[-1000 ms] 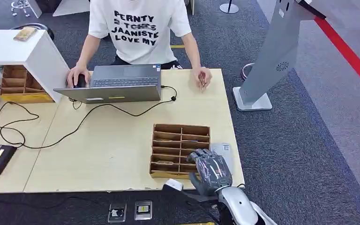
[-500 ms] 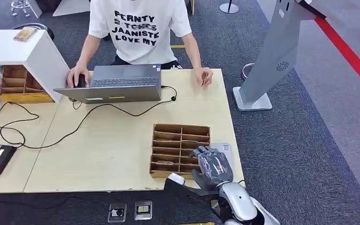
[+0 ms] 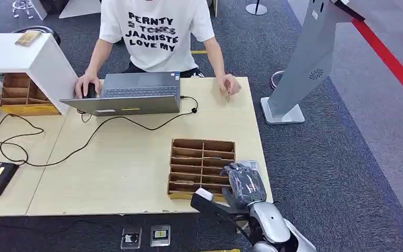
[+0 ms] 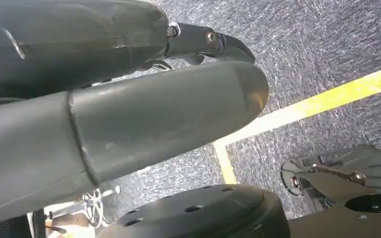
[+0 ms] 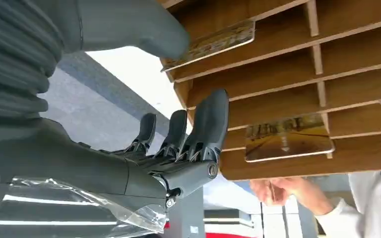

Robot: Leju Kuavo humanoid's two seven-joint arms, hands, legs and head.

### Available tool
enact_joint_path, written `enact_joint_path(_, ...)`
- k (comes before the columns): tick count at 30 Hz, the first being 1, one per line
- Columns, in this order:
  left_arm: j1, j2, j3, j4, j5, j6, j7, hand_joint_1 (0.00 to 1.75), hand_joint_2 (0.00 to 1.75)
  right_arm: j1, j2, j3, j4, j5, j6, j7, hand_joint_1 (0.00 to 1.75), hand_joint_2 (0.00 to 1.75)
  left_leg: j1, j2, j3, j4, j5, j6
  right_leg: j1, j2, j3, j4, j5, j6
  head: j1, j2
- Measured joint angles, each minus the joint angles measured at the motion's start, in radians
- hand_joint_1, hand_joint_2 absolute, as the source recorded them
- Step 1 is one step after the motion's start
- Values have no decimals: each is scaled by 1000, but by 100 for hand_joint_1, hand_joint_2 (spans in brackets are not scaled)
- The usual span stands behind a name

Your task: Pass the card to the sensor for recognition and then transmit it.

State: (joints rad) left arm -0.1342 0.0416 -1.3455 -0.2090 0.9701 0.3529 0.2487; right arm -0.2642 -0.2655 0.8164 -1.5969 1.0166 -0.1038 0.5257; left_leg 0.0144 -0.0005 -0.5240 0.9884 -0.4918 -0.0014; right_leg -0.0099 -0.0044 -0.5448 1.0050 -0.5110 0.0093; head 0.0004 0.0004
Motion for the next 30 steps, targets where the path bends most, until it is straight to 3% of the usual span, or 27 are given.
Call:
enact_joint_path(8,0,0,0,0,0,0,2,0,0,1,-4,-3,11,-1,1,2,82,175,0,0,0,0,0,0,0,0,0,0,0,0,0,0)
enact_joint_path(9,0,0,0,0,0,0,2,0,0,1,-4,-3,13,-1,1,2,91,175,0,0,0,0,0,0,0,0,0,0,0,0,0,0)
enact_joint_path(11,0,0,0,0,0,0,2,0,0,1,-5,-3,15,-1,1,2,82,175,0,0,0,0,0,0,0,0,0,0,0,0,0,0)
enact_joint_path(14,0,0,0,0,0,1,2,0,0,1,-5,-3,16,-2,2,2,87,175,0,0,0,0,0,0,0,0,0,0,0,0,0,0)
enact_joint_path(15,0,0,0,0,0,1,2,0,0,1,-5,-3,16,-3,2,2,101,175,0,0,0,0,0,0,0,0,0,0,0,0,0,0)
enact_joint_path(17,0,0,0,0,0,1,2,0,0,1,-5,-3,18,-5,2,2,152,175,0,0,0,0,0,0,0,0,0,0,0,0,0,0)
enact_joint_path(21,0,0,0,0,0,2,2,0,0,3,-6,-4,18,-9,2,3,164,175,0,0,0,0,0,0,0,0,0,0,0,0,0,0)
enact_joint_path(30,0,0,0,0,-3,2,3,0,0,3,-7,-4,18,-11,2,5,166,175,0,0,0,0,0,0,0,0,0,0,0,0,0,0)
